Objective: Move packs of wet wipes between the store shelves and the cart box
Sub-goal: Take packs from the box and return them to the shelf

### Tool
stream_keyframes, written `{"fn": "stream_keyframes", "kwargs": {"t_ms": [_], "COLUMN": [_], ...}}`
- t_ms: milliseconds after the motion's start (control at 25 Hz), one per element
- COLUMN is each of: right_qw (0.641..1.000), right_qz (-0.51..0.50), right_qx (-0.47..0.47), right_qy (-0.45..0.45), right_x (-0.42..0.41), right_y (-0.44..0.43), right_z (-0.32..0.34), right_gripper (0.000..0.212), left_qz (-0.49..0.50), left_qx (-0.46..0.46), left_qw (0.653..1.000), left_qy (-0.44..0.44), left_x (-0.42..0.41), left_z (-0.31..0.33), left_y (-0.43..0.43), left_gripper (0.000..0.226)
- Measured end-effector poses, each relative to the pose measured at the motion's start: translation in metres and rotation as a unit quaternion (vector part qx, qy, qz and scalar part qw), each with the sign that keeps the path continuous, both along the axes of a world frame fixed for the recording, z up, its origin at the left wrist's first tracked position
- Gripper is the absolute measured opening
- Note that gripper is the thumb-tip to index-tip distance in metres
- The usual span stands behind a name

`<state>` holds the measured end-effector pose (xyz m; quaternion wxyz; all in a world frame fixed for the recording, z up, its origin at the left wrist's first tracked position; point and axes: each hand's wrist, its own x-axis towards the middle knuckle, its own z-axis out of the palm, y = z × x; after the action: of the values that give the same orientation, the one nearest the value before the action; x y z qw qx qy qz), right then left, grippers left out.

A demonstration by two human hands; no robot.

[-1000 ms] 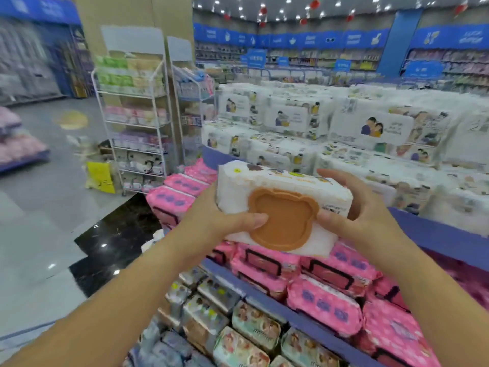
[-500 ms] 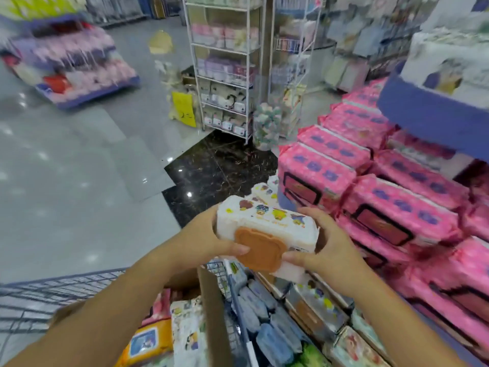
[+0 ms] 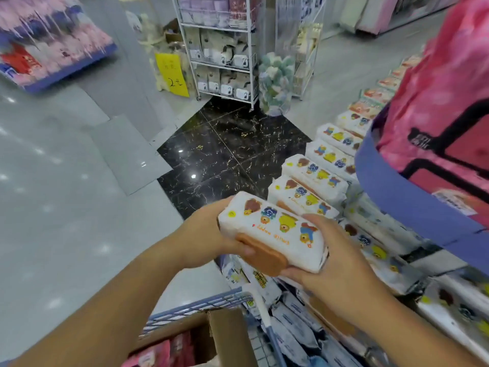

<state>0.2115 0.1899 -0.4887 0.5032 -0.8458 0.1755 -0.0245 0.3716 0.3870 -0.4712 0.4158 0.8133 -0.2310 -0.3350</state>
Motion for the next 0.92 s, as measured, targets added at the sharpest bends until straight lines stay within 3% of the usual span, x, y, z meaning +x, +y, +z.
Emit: {"fn": "stream_keyframes", "kwargs": {"t_ms": [120,240,400,520,640,840,920], "right_qw": [0.994,0.968,0.911,0.889,0.882,0.957,0.969], "right_qz": [-0.013,-0.038,-0.008,-0.011,0.007,-0.060,-0.085], "right_qx": [-0.109,-0.246,-0.395,-0.433,-0.437,-0.259,-0.215], "right_qy": [0.010,0.021,0.118,0.146,0.176,0.116,0.088], "right_x": [0.034,0.044,0.035,0.039,0.040,0.015,0.000], "right_y": [-0.010,-0.015,-0.001,0.004,0.004,0.013,0.020], "right_z": [-0.032,-0.055,-0.083,-0.085,-0.079,-0.057,-0.047], "right_gripper": [0.093,0.092,0.070,0.063,0.062,0.055,0.053], "left_qz": [-0.025,-0.054,-0.086,-0.066,-0.070,0.034,0.061], "left_qx": [-0.004,-0.009,0.008,-0.005,0.017,-0.036,-0.028], "left_qw": [0.998,0.998,0.996,0.998,0.997,0.999,0.998], "left_qy": [-0.052,-0.030,-0.010,-0.007,-0.023,0.010,-0.010], "left_x": [0.038,0.057,0.043,0.035,0.034,0.016,0.000], "left_z": [-0.036,-0.070,-0.103,-0.108,-0.107,-0.110,-0.104], "left_y": [-0.014,-0.032,-0.055,-0.064,-0.063,-0.036,-0.019], "left_gripper": [0.070,0.071,0.058,0.050,0.045,0.062,0.072]}}
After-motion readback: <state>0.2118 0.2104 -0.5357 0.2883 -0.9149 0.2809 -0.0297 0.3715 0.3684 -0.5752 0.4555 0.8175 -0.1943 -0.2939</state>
